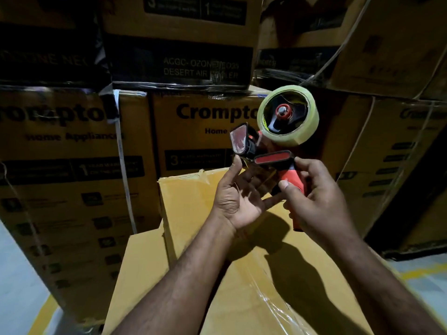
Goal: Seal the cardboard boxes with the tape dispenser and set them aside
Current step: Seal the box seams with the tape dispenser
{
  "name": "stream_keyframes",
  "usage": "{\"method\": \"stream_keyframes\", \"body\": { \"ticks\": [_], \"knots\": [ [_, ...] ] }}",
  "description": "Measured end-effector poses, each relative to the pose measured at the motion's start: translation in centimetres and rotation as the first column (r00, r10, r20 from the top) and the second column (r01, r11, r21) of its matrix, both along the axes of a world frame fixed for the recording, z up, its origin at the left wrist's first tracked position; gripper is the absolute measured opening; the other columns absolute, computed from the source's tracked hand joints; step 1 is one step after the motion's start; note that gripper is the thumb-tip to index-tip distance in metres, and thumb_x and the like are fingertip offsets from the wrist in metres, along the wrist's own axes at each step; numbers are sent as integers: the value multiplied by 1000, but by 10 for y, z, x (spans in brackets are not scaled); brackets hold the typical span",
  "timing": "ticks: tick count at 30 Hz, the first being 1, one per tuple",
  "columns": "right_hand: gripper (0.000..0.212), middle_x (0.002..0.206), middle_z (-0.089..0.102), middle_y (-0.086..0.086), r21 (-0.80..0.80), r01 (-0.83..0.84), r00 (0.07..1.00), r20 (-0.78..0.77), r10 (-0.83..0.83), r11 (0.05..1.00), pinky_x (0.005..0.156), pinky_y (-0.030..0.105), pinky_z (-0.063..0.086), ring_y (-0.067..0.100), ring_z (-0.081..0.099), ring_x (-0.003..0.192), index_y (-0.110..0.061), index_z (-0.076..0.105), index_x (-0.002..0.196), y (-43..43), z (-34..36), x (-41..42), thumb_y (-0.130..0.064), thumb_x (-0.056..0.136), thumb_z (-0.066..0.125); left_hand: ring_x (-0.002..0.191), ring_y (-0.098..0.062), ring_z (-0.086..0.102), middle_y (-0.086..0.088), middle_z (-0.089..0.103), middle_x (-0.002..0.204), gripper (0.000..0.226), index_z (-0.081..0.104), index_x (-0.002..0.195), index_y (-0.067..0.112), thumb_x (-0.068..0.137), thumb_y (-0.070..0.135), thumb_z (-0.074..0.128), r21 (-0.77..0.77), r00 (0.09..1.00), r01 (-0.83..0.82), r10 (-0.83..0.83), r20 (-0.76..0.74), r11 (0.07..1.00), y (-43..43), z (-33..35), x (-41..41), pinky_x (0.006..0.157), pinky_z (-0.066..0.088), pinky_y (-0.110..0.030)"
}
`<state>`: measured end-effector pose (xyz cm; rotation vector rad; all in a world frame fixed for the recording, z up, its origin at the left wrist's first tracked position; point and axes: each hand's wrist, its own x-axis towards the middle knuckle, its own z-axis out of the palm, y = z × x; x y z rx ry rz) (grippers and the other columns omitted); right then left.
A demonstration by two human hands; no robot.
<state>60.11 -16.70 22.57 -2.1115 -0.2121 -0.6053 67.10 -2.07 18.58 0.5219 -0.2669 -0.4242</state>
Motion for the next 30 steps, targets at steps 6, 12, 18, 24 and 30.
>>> {"method": "stream_keyframes", "body": {
  "ticks": [6, 12, 18, 24, 30],
  "knots": [
    [54, 119, 52, -11, 17, -15, 998, 54, 14, 1000, 71, 35, 58, 24, 66, 101, -27, 43, 142, -5, -7, 1, -32, 93, 65, 103, -37, 72, -25, 72, 111, 32, 72, 110, -3, 85, 16, 64, 43, 998, -66, 67, -18, 997, 2, -3, 2, 96, 55, -54],
    [54, 114, 50, -19, 36, -35, 997, 70, 33, 999, 72, 38, 59, 23, 66, 98, -25, 43, 142, -14, -6, 0, -32, 93, 65, 99, -33, 73, -20, 75, 99, 23, 73, 100, -1, 84, 7, 58, 63, 998, -56, 56, 2, 996, 1, 4, -1, 100, 52, -54],
    [53, 126, 52, -5, 12, -16, 996, 85, 15, 1000, 75, 41, 61, 26, 65, 103, -25, 44, 142, -25, -9, -3, -31, 93, 65, 64, -22, 68, -16, 60, 81, 35, 56, 113, -3, 78, -4, 60, 183, 987, -41, 68, -146, 982, 19, 5, 1, 58, 62, -29],
    [55, 126, 49, -8, -28, -61, 998, 29, 62, 998, 67, 28, 54, 22, 64, 102, -29, 44, 142, -35, -8, -7, -32, 92, 66, 73, -15, 62, -19, 54, 119, 62, 46, 142, -2, 84, -2, 66, 455, 983, 185, -167, -80, 871, 51, 13, 12, 64, 58, -27],
    [54, 127, 52, -10, -107, -38, 996, 74, 46, 994, 70, 31, 50, 19, 60, 108, -29, 48, 142, -30, -11, -9, -31, 91, 68, 87, -30, 71, -14, 65, 87, 32, 64, 117, 2, 85, 1, 58, 598, 976, 215, -153, -154, 772, 71, 27, 20, 80, 58, -66]
  ]
}}
